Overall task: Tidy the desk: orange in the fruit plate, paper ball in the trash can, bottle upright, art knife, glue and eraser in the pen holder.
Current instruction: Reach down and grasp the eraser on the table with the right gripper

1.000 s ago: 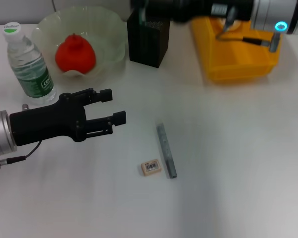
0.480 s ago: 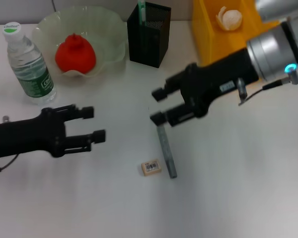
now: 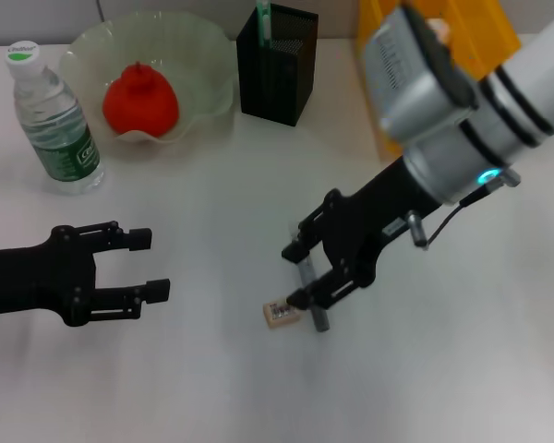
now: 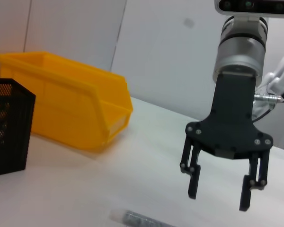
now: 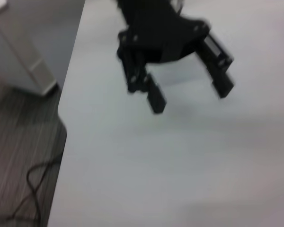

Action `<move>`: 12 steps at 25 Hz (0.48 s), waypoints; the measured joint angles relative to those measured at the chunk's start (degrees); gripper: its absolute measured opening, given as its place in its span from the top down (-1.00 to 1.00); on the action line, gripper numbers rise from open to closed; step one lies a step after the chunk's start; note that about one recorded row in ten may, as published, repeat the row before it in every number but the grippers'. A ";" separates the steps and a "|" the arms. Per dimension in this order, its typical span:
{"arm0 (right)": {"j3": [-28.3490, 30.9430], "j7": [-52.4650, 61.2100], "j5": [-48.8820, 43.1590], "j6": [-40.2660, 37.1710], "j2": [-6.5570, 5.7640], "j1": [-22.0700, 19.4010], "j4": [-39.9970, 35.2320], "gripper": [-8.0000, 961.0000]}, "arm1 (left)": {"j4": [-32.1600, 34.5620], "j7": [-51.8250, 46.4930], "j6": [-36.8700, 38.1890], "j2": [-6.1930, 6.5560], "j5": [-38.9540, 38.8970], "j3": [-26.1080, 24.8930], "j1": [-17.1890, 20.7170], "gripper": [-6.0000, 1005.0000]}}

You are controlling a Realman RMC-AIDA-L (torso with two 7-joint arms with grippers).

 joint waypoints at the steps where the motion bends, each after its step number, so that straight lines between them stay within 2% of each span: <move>1: -2.87 -0.09 0.01 1.35 0.07 0.67 0.87 -0.28 | 0.00 0.00 0.04 0.01 0.29 0.00 -0.16 -0.58; 12: -13.78 -4.23 3.69 8.75 0.42 0.92 3.07 -0.28 | -0.01 -0.10 0.26 -0.15 0.40 0.00 -0.45 -0.58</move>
